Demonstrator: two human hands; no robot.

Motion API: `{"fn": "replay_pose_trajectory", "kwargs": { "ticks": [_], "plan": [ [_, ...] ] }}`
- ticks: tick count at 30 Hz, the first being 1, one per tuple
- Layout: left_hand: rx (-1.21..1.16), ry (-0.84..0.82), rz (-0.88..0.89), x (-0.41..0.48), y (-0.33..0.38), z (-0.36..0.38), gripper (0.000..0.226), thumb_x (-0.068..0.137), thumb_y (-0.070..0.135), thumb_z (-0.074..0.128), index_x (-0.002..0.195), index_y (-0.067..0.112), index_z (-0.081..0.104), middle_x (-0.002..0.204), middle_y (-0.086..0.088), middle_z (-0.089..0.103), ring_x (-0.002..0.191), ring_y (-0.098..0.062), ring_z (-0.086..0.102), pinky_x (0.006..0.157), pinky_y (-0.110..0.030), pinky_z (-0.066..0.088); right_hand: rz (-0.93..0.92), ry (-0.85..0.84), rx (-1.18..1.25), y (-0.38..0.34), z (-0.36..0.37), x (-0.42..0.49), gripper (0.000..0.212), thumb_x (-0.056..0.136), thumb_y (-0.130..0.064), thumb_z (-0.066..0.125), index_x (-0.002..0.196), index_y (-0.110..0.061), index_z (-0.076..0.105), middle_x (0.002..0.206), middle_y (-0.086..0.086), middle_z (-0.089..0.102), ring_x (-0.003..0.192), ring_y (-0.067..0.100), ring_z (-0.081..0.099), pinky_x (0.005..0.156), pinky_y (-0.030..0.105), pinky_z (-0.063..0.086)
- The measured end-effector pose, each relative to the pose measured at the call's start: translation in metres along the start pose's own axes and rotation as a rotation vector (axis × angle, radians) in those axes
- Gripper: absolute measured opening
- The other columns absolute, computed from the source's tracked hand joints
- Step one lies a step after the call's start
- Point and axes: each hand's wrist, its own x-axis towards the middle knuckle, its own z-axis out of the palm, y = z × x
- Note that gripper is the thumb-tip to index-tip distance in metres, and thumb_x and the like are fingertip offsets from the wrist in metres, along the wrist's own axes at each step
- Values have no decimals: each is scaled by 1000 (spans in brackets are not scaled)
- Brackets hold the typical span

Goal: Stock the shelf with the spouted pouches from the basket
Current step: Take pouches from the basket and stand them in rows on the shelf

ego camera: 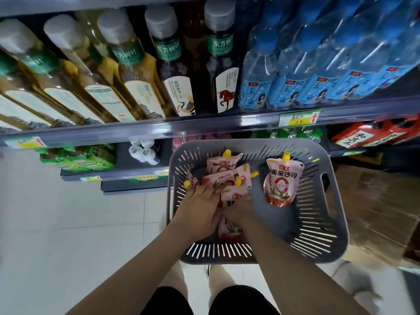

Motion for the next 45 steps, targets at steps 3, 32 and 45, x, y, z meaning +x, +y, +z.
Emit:
{"fn": "replay_pose_trajectory", "kwargs": {
  "ticks": [3, 32, 45],
  "plan": [
    [20, -35, -30, 13, 10, 8, 60, 90, 39, 47, 143, 19, 29, 140, -6, 42, 127, -26, 36, 111, -44, 21, 32, 110, 54, 4, -25, -5, 130, 63, -44, 82, 146, 0, -8, 153, 18, 19, 138, 32, 27, 106, 37, 34],
    [-8, -567, -43, 66, 12, 91, 123, 51, 69, 72, 148, 38, 3, 152, -9, 17, 134, -37, 28, 107, -50, 29, 118, 67, 414, 35, -122, -47, 123, 49, -39, 69, 149, -15, 3, 151, 16, 21, 132, 36, 32, 103, 44, 37],
    [-347, -316, -63, 45, 20, -8, 110, 40, 62, 70, 137, 23, 37, 136, 0, 47, 118, -21, 47, 93, -31, 45, 19, 357, 313, 6, -149, -94, 114, 62, -44, 76, 147, -14, 7, 145, 19, 26, 125, 38, 41, 95, 42, 40]
  ]
}}
